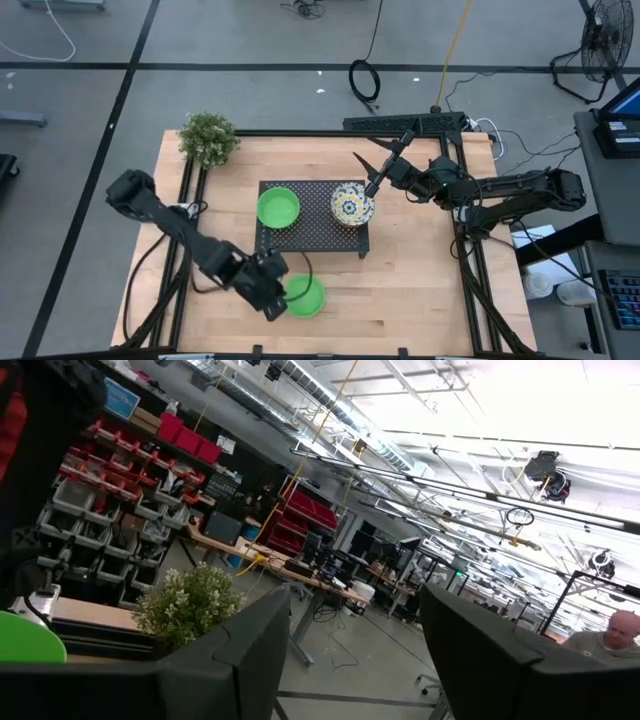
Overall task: Pick & Place Mini bowls
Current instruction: Stack the green bowl on top of the green bowl on the shelf
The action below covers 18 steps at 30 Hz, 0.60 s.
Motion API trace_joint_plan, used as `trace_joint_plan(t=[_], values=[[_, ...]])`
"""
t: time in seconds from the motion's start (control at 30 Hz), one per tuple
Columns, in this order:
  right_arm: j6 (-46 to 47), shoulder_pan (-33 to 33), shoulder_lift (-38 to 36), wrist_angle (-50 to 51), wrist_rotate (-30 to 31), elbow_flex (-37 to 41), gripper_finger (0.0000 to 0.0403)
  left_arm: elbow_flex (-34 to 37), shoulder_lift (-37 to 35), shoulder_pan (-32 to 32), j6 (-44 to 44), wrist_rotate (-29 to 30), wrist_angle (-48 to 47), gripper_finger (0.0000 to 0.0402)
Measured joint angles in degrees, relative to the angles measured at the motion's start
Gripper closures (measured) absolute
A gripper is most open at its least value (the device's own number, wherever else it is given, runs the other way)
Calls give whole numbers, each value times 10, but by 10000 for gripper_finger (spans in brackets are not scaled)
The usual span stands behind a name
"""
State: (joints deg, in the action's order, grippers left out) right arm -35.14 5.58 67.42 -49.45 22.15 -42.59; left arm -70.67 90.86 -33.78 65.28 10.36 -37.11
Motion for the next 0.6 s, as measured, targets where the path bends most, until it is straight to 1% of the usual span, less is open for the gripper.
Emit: trace_joint_plan(t=[0.23, 0.3, 0.47, 0.6], values=[[0, 0, 0, 0, 0, 0, 188, 0, 72, -10, 2, -6, 42, 325], [0, 0, 0, 0, 0, 0, 188, 0, 87, -9, 10, -19, 45, 325], [0, 0, 0, 0, 0, 0, 188, 0, 111, -1, 43, -34, 38, 325], [0, 0, 0, 0, 0, 0, 188, 0, 121, 6, 46, -34, 36, 325]])
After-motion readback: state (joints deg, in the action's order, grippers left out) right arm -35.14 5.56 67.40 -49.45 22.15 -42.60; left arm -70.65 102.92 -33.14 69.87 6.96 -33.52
